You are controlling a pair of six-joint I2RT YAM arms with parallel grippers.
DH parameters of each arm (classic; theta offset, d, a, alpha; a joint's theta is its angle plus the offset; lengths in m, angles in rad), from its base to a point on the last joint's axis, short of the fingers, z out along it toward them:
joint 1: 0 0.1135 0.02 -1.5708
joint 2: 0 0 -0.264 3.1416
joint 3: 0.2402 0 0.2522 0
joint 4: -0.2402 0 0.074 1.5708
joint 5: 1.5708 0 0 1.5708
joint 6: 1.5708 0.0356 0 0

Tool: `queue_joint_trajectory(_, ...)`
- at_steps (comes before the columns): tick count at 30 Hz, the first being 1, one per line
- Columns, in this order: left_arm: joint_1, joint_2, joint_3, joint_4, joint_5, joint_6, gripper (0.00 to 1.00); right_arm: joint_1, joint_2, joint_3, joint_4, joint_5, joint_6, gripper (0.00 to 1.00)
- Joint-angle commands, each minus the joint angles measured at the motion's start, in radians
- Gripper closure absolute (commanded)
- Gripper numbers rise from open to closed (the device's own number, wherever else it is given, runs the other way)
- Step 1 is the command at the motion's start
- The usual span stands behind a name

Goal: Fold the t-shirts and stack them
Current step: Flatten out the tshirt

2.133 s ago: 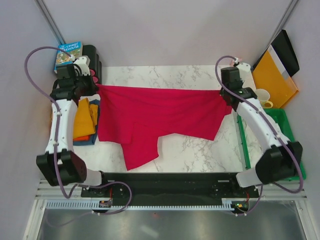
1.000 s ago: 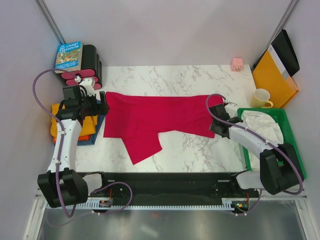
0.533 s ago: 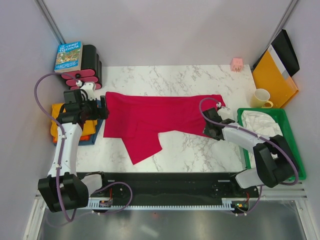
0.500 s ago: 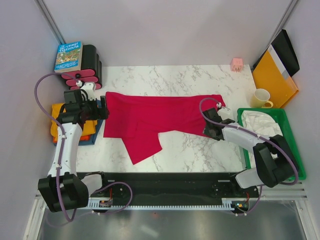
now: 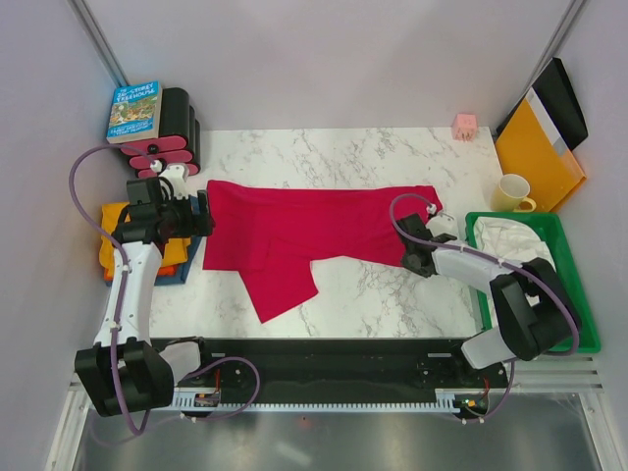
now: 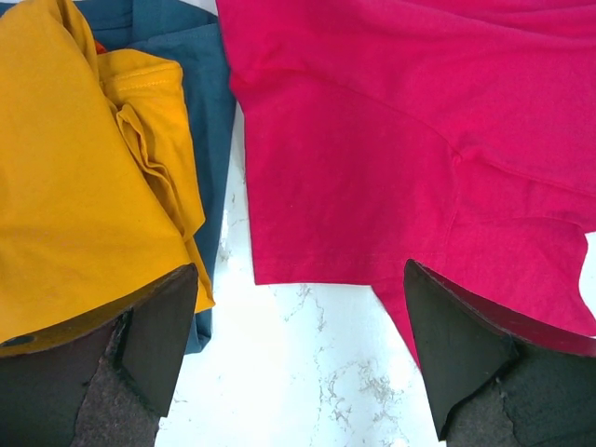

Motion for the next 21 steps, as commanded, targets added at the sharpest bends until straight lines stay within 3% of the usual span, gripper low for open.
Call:
queue_joint_trajectory(1, 0.001, -0.022, -0.001, 0.003, -0.02, 0.019, 0.03, 0.004, 0.062, -0.033, -0.021, -0.041, 0.024, 0.67)
queue_joint_trajectory(2, 0.001, -0.026, -0.006, 0.003, -0.021, 0.021, 0.03, 0.004, 0.058, -0.039, -0.015, -0.044, 0.034, 0.75)
queue_joint_trajectory(3, 0.001, -0.029, -0.007, 0.003, -0.023, 0.022, 0.03, 0.002, 0.051, -0.045, -0.01, -0.047, 0.037, 0.91)
queue_joint_trajectory(5, 0.001, -0.035, -0.015, 0.003, -0.023, 0.021, 0.03, 0.004, 0.033, -0.059, -0.007, -0.047, 0.041, 1.0)
queue_joint_trajectory(11, 0.001, -0.009, -0.047, 0.003, -0.043, 0.028, 0.04, 0.012, -0.085, -0.074, -0.021, 0.011, 0.026, 1.0)
queue_joint_trajectory(21, 0.0, 0.206, -0.086, -0.006, -0.103, 0.122, 0.07, 0.015, -0.137, -0.037, -0.072, 0.042, -0.017, 1.0)
